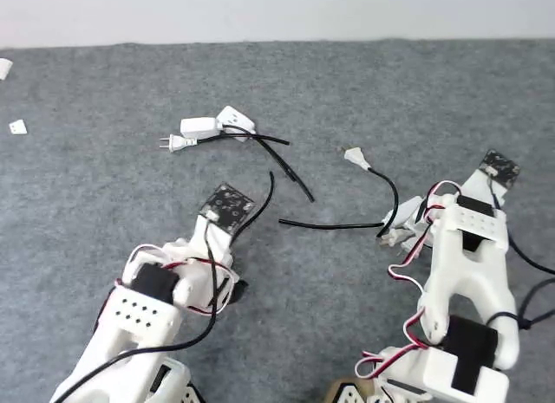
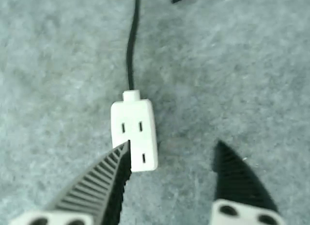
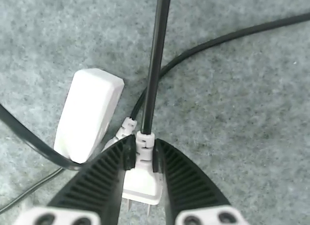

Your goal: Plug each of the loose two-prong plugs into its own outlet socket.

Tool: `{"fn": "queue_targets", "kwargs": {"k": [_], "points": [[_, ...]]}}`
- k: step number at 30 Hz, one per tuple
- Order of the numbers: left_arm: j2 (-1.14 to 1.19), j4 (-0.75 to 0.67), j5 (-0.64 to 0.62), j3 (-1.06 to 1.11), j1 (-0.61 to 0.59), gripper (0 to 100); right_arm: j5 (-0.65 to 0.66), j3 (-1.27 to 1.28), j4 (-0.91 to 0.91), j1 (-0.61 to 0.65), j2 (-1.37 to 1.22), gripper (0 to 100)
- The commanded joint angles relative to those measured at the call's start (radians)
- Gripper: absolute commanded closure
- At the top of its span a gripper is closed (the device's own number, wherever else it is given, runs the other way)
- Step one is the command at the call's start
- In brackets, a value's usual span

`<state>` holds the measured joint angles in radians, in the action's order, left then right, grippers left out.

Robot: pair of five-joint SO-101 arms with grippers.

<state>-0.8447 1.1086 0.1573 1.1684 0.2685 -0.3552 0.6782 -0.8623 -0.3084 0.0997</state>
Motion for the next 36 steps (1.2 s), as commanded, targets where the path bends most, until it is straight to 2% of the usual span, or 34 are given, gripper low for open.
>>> {"fn": "queue_targets", "kwargs": {"k": [1,4,11,17,19,26,31,36], "points": [[0.017,0.005,0.018,-0.012,-0.054,73,0.017,-0.005,0.012,0.012,0.004,99.1],[0.101,-0.029,0.066,-0.025,-0.055,75,0.017,-0.005,0.010,0.012,0.004,99.1],[0.338,-0.117,0.069,-0.110,-0.058,77,0.018,-0.003,0.008,0.010,0.004,99.1],[0.525,-0.181,0.101,-0.216,-0.158,77,0.020,0.003,0.015,0.012,0.004,99.1],[0.543,-0.187,0.137,-0.229,-0.175,77,0.020,0.003,0.015,0.013,0.004,99.1],[0.548,-0.178,0.144,-0.226,-0.172,77,0.020,0.003,0.016,0.013,0.004,99.1],[0.549,-0.098,0.137,-0.186,-0.084,77,0.020,0.003,0.016,0.021,0.004,99.1],[0.548,-0.094,0.037,-0.188,-0.066,77,0.020,0.003,0.016,0.022,0.004,99.1]]}}
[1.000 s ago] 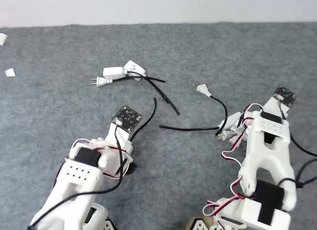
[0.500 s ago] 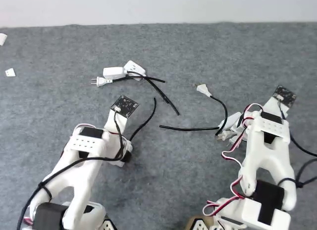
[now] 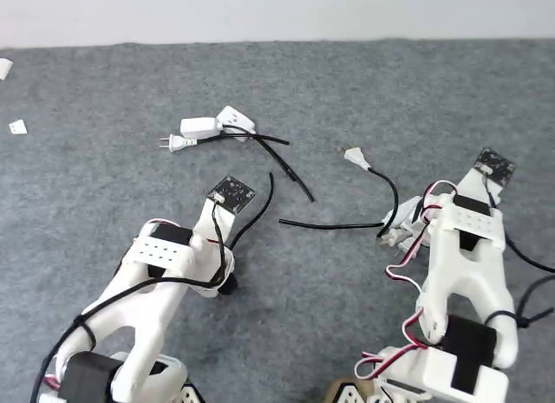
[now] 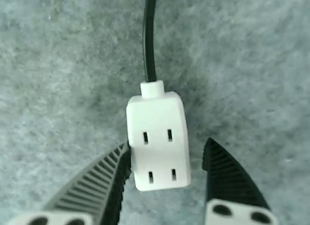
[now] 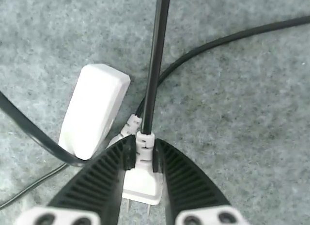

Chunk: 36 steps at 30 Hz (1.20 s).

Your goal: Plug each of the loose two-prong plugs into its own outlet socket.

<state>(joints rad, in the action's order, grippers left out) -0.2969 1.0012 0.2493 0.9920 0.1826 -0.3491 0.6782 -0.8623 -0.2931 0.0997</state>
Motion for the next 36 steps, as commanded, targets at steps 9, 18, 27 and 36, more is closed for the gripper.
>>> {"fn": "queue_targets", "kwargs": {"k": [9,18,27,36], "points": [[0.000,0.021,-0.094,0.002,0.114,98,0.014,0.003,0.016,0.007,0.004,99.1],[-0.009,0.014,-0.396,-0.025,0.275,99,0.014,0.003,0.016,0.007,0.004,99.1],[0.000,-0.011,-0.597,-0.117,0.276,99,0.040,0.003,0.013,0.007,0.007,99.1],[0.178,-0.040,-0.632,-0.157,0.244,99,0.040,0.003,0.016,0.007,0.005,99.1]]}}
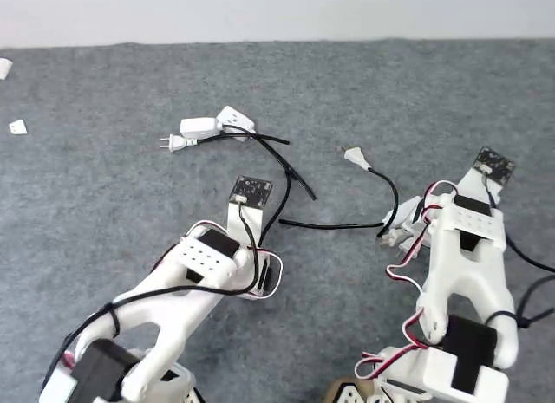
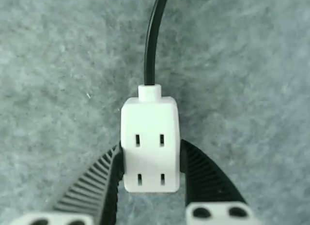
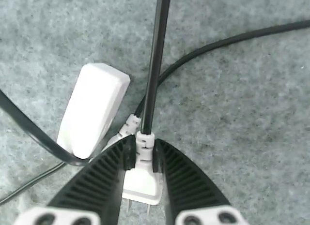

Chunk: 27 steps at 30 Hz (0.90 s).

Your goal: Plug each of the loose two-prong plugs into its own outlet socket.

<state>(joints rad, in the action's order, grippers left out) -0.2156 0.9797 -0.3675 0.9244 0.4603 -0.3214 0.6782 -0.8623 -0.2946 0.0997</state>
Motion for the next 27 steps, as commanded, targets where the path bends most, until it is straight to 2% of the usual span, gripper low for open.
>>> {"fn": "queue_targets", "kwargs": {"k": [1,5,15,20,25,27], "points": [[0.132,0.006,-0.015,-0.119,-0.054,99,0.012,0.003,0.016,0.008,0.005,99.1],[0.239,0.060,-0.074,-0.199,-0.104,99,0.012,0.002,0.016,0.008,0.004,99.1],[0.255,0.072,-0.078,-0.214,-0.077,99,0.012,0.000,0.016,0.010,0.004,99.1],[0.229,0.049,-0.075,-0.213,-0.078,98,0.012,0.000,0.016,0.010,0.004,99.1],[0.152,0.009,-0.017,-0.159,-0.068,98,0.012,-0.002,0.018,0.010,0.005,99.1],[0.121,-0.011,-0.017,-0.136,-0.064,95,0.012,-0.002,0.018,0.010,0.005,99.1]]}}
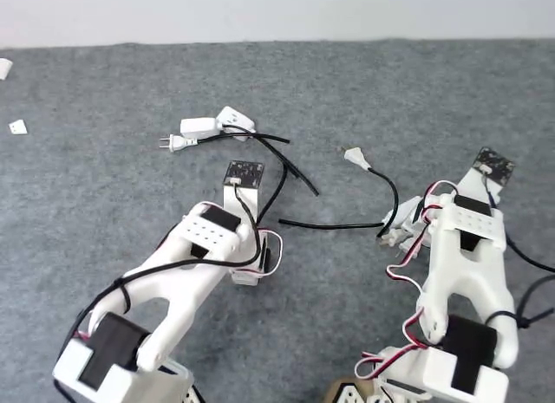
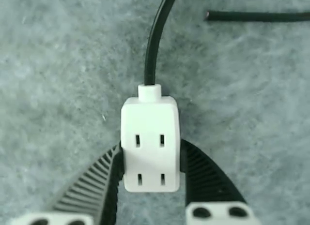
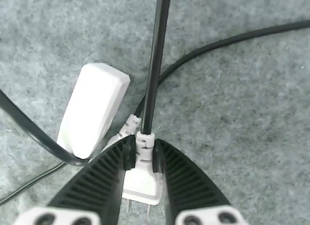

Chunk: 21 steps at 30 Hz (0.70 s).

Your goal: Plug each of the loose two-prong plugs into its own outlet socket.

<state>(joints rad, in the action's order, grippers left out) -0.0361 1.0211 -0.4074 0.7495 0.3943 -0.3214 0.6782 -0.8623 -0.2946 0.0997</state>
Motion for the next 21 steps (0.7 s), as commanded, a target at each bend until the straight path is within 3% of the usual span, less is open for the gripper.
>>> {"fn": "queue_targets", "kwargs": {"k": [1,8,15,21], "points": [[-0.074,-0.063,0.015,0.050,-0.002,92,0.012,-0.002,0.018,0.010,0.005,99.1],[-0.087,-0.069,-0.069,0.058,-0.002,72,0.012,-0.002,0.018,0.010,0.005,99.1],[-0.161,-0.060,-0.064,0.062,-0.002,71,0.012,-0.002,0.018,0.010,0.005,99.1],[-0.540,-0.021,0.044,0.211,-0.002,71,0.026,0.003,0.012,0.039,0.012,99.1]]}}
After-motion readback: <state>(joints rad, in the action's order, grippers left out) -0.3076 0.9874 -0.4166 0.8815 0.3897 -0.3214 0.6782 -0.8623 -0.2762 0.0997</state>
